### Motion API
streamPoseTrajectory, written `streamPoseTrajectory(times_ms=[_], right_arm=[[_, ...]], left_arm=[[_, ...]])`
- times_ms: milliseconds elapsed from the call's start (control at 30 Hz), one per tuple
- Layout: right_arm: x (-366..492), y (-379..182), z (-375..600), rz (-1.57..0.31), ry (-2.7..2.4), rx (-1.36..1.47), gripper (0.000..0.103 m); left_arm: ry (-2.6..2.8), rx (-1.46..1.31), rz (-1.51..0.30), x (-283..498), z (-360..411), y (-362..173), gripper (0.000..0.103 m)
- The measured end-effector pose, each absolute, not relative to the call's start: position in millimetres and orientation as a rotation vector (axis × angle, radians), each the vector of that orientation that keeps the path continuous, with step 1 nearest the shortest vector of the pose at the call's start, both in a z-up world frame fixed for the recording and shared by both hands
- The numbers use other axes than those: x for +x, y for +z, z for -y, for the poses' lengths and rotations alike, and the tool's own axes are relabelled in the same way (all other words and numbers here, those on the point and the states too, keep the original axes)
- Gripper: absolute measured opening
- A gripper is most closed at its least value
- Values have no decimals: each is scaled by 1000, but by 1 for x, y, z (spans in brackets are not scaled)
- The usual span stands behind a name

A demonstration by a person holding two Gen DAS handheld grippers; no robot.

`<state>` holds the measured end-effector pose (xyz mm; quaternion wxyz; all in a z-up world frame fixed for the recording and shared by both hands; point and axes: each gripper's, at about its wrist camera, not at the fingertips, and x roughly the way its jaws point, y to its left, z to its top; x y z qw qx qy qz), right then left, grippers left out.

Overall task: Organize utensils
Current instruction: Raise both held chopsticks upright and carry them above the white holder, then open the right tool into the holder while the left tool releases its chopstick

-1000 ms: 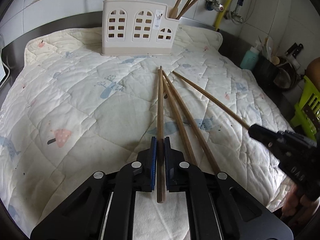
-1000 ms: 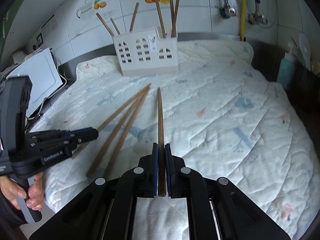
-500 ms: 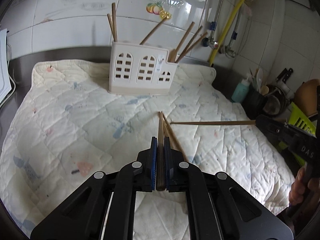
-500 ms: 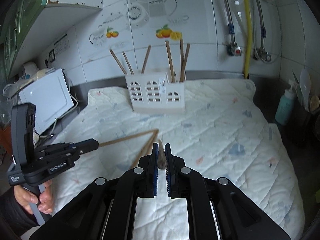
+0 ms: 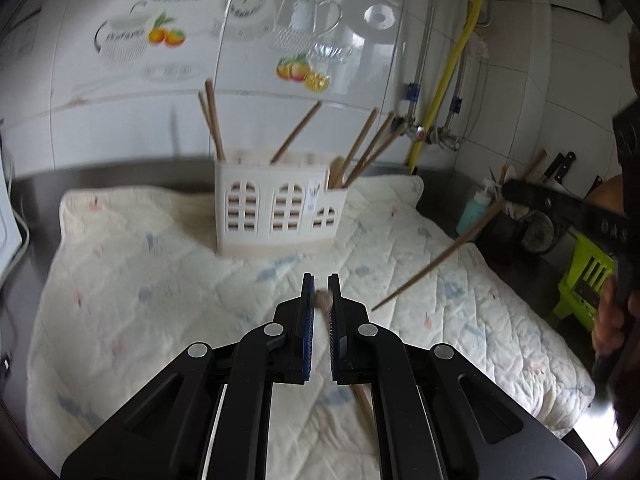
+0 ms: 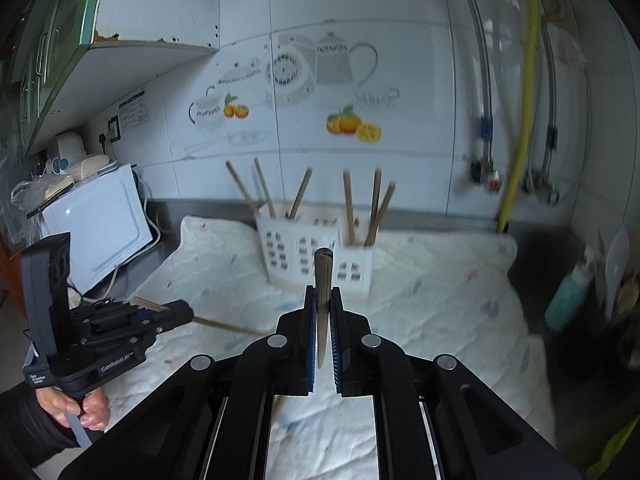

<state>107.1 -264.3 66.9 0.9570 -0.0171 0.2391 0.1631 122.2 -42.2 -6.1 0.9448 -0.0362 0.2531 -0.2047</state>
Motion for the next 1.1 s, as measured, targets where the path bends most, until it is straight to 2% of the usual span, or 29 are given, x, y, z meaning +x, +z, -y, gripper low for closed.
streamPoseTrajectory(times_ms=[433,767,1100], right_arm=[[185,148,256,-353,273,-98,6],[252,132,248,-426,254,-97,6],[276,103,243,-491,263,-97,7]], left_arm=[[-433,10,-475,154,46,37,5],[-419,32,-415,176,44,73,5],[-343,57,-264,212,45,146,5]])
